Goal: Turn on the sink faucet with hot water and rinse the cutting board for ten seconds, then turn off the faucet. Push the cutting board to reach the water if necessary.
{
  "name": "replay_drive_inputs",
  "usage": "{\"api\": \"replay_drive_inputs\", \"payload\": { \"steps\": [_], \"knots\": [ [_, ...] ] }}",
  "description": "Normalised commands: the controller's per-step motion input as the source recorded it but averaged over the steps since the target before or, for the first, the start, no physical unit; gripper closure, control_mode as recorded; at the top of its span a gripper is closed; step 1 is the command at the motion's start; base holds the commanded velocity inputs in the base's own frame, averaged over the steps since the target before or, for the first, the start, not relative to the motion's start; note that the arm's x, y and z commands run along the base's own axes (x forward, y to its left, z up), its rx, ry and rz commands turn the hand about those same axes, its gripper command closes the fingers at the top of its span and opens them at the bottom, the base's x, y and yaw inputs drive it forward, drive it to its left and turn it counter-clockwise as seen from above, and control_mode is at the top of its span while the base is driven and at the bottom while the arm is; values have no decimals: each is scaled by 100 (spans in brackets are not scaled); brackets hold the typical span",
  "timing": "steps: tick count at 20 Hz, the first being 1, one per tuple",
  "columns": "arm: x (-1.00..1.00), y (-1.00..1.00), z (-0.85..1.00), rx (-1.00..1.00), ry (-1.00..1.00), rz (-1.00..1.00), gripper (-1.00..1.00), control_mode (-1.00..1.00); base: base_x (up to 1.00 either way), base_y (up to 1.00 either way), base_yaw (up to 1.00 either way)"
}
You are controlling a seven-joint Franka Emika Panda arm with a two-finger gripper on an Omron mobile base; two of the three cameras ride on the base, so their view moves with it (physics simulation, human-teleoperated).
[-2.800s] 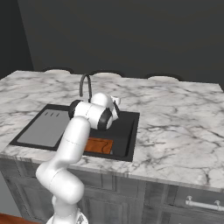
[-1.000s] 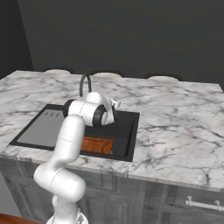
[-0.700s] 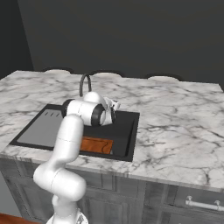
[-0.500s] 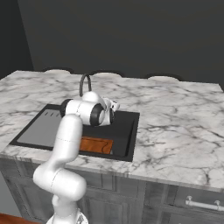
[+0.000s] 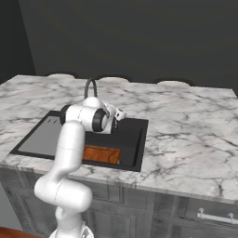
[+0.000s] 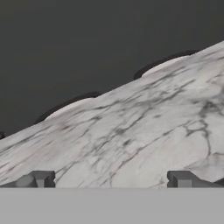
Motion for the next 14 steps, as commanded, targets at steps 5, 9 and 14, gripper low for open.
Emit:
{"api": "replay_drive_inputs", "payload": {
  "steps": [5, 9, 14],
  "knots": [
    [-53, -40, 0, 0, 7, 0, -100, -100, 0, 0, 0],
    [-54, -42, 0, 0, 10, 0, -100, -100, 0, 0, 0],
    [-47, -40, 0, 0, 16, 0, -100, -100, 0, 0, 0]
  ]
}}
